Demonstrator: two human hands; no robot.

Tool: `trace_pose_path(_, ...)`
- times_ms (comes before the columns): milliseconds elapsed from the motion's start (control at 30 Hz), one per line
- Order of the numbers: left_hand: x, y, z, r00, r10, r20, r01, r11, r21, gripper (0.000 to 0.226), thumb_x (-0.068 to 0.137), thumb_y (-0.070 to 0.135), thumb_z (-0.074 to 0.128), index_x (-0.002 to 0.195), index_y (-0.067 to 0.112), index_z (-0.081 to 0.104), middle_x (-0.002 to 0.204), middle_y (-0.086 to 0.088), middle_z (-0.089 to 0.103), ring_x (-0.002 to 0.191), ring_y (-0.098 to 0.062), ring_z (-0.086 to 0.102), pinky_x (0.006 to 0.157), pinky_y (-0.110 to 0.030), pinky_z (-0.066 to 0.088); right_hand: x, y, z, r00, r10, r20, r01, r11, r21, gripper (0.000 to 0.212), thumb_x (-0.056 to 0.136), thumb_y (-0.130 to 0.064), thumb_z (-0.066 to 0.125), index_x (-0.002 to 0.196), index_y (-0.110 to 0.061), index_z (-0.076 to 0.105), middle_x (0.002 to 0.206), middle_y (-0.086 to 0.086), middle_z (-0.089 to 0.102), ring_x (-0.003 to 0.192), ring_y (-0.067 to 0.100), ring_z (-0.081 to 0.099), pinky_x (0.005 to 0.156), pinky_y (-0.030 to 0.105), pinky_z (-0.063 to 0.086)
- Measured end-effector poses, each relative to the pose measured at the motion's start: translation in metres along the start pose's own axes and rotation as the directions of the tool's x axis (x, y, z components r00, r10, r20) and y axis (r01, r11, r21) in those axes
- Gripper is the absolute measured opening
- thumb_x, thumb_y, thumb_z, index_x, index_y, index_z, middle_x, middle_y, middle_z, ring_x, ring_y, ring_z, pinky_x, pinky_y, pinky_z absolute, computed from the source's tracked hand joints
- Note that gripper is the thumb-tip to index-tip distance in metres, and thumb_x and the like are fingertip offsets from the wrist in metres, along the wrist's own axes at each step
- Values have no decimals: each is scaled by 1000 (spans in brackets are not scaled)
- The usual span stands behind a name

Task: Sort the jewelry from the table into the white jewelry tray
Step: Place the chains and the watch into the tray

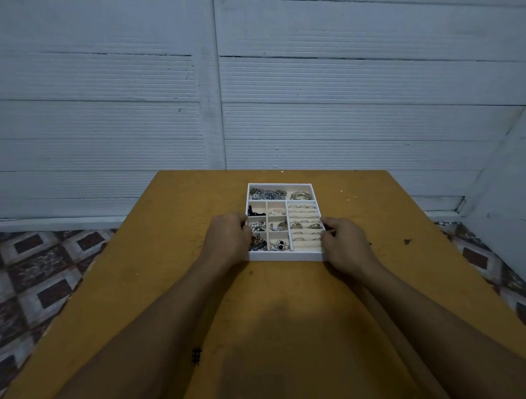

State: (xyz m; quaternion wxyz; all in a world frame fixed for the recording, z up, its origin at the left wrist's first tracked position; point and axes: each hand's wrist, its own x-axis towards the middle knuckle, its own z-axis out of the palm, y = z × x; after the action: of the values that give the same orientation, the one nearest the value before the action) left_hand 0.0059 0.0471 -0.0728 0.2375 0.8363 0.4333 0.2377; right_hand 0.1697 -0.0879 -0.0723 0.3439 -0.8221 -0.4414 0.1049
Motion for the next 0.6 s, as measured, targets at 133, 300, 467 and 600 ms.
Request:
trace_pose_path(133,3,3,-1,1000,-2,-6,2,999,50,21,93,10,49,84,2,67,64,-4,56,52,-9,45,43,-19,27,4,-2,1,999,31,11,-31,1000,7,38,98,-6,39,130,-10,58,121,6,67,94,15,64,60,10,45)
trace_pose_path(300,-8,3,-5,1000,13,-9,-13,1000,-2,25,96,16,48,114,11,64,103,-6,69,84,-19,62,68,-31,51,0,-4,-3,999,37,26,-38,999,29,35,100,-8,39,131,-9,56,127,7,63,106,18,60,66,12,43)
trace_pose_path(467,-39,9,-12,992,101,-74,-98,995,35,29,94,23,50,120,16,62,117,-3,66,102,-20,60,78,-28,43,-21,-11,-10,999,31,29,-33,997,65,37,96,-15,51,133,-12,50,131,5,58,115,18,56,80,20,47)
trace_pose_path(600,-65,15,-19,993,112,-34,-111,993,29,36,91,21,52,126,16,58,123,-3,63,108,-19,57,83,-28,43,-47,-23,-19,1000,-16,21,14,994,109,45,89,-10,57,133,-16,48,126,-4,55,111,11,52,92,26,47)
